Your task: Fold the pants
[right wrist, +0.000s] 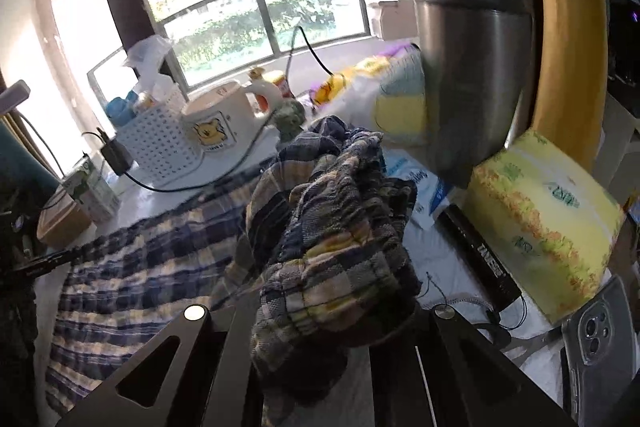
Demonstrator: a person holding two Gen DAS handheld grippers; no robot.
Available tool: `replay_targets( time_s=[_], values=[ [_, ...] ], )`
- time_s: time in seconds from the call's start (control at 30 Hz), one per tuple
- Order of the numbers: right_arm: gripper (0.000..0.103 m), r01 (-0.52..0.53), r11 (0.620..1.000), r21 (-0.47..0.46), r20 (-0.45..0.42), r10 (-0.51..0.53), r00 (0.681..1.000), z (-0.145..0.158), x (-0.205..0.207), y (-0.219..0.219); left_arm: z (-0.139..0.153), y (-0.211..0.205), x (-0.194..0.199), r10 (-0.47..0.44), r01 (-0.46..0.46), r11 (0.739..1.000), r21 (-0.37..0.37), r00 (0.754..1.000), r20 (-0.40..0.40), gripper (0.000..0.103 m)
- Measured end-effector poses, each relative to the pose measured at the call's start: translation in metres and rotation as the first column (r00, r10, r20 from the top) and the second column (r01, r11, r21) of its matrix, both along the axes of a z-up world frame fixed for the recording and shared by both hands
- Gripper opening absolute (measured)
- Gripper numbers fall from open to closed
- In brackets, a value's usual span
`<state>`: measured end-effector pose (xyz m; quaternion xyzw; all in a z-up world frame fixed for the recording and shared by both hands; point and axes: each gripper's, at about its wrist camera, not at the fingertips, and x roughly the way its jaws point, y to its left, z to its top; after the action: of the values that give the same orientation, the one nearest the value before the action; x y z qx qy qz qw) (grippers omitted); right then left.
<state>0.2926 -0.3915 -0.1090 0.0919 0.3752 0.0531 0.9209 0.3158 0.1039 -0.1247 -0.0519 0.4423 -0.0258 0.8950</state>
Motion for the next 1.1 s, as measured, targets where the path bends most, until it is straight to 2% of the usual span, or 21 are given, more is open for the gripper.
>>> replay_targets(
  time_s=[0.23,0.47,0.57,0.8,1.03,1.1],
  values=[
    [0.007,-0.069,0.997,-0.026,0.078,0.071,0.994,0.040,-0.011,0.033,0.024,0.028,-0.055,0.010,-0.009,1.000,-0.016,0.999,0.048,0.041],
    [0.007,-0.195,0.979,-0.051,0.152,0.201,0.968,0.078,-0.029,0.096,0.040,0.044,-0.094,0.038,-0.035,0.999,-0.034,0.994,0.099,0.041],
    [0.007,-0.248,0.967,-0.056,0.156,0.254,0.955,0.083,-0.033,0.125,0.046,0.051,-0.108,0.038,-0.034,0.999,-0.031,0.992,0.120,0.041],
    [0.007,-0.398,0.915,-0.070,0.127,0.404,0.906,0.074,-0.041,0.211,0.055,0.068,-0.140,0.046,-0.040,0.998,-0.043,0.985,0.164,0.041],
    [0.007,-0.517,0.851,-0.091,0.039,0.522,0.852,0.043,-0.048,0.297,0.053,0.085,-0.157,0.085,-0.073,0.994,-0.077,0.983,0.163,0.041],
    [0.008,-0.548,0.831,-0.095,-0.012,0.550,0.835,0.028,-0.050,0.320,0.052,0.086,-0.160,0.083,-0.071,0.994,-0.081,0.984,0.160,0.041]
  ],
)
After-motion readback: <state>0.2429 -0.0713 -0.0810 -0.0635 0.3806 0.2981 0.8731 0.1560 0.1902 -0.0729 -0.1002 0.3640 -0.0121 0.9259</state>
